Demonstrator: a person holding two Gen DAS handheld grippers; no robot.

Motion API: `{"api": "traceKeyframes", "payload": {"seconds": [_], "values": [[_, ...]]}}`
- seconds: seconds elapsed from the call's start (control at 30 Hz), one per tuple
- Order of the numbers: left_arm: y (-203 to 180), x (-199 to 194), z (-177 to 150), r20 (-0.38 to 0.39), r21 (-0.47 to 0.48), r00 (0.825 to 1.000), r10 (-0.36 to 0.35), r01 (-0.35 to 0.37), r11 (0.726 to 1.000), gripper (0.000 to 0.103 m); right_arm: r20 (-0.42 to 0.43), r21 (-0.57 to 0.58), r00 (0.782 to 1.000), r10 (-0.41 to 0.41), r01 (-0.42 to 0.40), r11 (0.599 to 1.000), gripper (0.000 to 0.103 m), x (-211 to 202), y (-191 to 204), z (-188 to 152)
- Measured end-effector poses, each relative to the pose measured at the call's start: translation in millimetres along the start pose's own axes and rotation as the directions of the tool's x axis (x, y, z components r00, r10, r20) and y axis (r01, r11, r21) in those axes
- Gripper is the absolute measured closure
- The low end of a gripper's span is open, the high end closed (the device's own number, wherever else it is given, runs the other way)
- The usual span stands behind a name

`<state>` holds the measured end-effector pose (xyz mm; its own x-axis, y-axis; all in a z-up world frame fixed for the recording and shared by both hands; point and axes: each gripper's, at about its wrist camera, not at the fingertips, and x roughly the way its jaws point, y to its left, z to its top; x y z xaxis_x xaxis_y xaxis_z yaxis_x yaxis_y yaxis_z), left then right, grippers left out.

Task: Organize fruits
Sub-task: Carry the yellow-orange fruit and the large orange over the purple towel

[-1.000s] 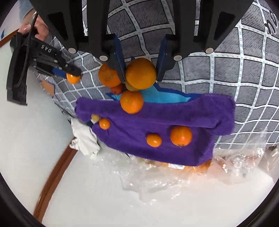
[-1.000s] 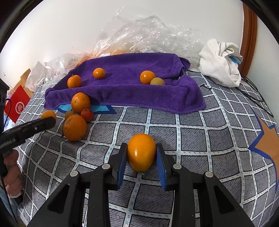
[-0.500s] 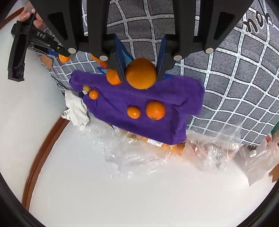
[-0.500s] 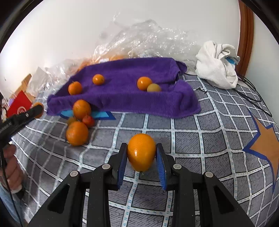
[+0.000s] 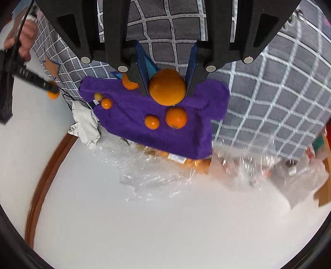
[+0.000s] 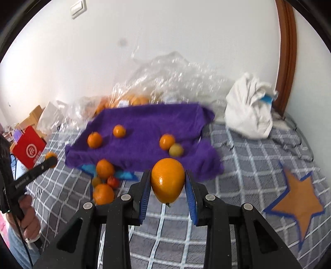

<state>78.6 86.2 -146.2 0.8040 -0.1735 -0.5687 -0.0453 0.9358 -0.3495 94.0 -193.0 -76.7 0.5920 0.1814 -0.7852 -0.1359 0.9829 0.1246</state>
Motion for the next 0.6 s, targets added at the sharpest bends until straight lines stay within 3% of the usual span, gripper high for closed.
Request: {"api": "traceKeyframes", "payload": {"seconds": [0.27, 0.6], "values": [[-9.2, -29.0, 58.0, 0.086, 0.033, 0.996, -0.021, 0.018, 0.999, 0.070, 0.044, -0.032, 0.999, -0.020, 0.022, 0.999, 0.071, -2.8, 7.2, 59.0], [-24.4, -18.2, 134.1, 0.108, 0.069, 0.994, 0.024, -0.031, 0.997, 0.070, 0.090, 0.003, 0.996, 0.026, -0.026, 1.000, 0.071, 4.6, 17.6, 115.0]]}}
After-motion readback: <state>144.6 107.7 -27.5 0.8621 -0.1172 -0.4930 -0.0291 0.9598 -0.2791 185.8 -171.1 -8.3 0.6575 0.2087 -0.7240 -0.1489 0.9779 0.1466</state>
